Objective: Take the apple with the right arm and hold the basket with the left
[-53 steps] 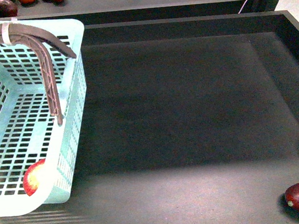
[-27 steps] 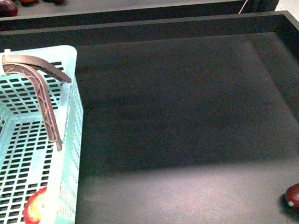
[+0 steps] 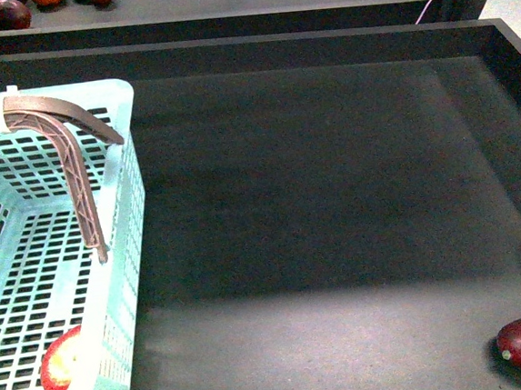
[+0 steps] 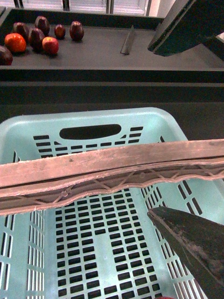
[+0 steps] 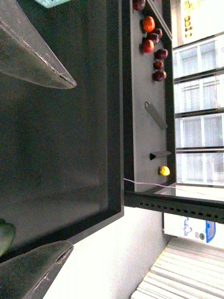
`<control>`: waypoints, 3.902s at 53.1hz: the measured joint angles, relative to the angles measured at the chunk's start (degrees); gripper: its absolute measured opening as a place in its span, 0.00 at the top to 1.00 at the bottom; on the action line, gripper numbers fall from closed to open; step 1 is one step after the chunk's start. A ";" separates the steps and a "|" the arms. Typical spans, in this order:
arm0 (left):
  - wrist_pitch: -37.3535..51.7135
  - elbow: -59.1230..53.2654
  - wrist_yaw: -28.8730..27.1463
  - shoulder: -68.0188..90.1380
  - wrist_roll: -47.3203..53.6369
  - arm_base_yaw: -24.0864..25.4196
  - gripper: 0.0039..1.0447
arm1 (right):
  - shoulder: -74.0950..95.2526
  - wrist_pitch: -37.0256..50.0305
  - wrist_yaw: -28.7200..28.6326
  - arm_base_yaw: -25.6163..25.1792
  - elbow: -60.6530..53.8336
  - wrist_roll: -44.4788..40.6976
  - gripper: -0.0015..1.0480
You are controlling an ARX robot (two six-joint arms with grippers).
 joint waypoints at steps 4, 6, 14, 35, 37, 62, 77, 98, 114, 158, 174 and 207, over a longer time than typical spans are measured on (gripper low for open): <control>-1.57 -1.03 -0.83 -3.89 0.52 -0.81 0.07 | 0.00 0.00 0.00 0.00 0.00 0.00 0.08; -3.21 -1.64 -1.09 -7.06 1.20 -1.70 0.06 | 0.00 0.00 0.00 0.00 0.00 0.00 0.08; -6.40 -2.32 -2.21 -13.44 3.37 -6.78 0.06 | 0.00 0.00 0.00 0.00 0.00 0.00 0.08; 48.00 -32.28 14.73 -27.23 84.67 -0.68 0.79 | 0.00 0.00 0.02 0.00 0.00 0.00 0.08; 47.67 -33.77 15.43 -28.74 86.14 -0.15 0.88 | 0.00 0.00 0.02 0.00 0.00 0.00 0.08; 39.21 -42.03 22.03 -45.48 88.56 6.73 0.97 | 0.00 0.00 0.02 0.00 0.00 0.00 0.08; 34.93 -45.07 22.01 -53.55 88.72 6.78 0.97 | 0.00 0.00 0.02 0.00 0.00 0.00 0.08; 24.00 -45.07 22.01 -65.09 88.74 6.78 0.97 | 0.00 0.00 0.02 0.00 0.00 0.00 0.08; 16.70 -45.07 22.03 -72.41 88.74 6.78 0.97 | 0.00 0.00 0.02 0.00 0.00 0.00 0.08; 5.11 -45.07 22.01 -83.67 88.76 6.80 0.97 | -0.02 0.00 0.02 0.00 0.00 0.00 0.08; 5.11 -45.07 22.01 -83.67 88.74 6.80 0.97 | -0.02 0.00 0.02 0.00 0.00 0.00 0.08; 5.11 -45.07 22.01 -83.67 88.80 6.80 0.05 | -0.02 0.00 0.02 0.00 0.00 -0.02 0.08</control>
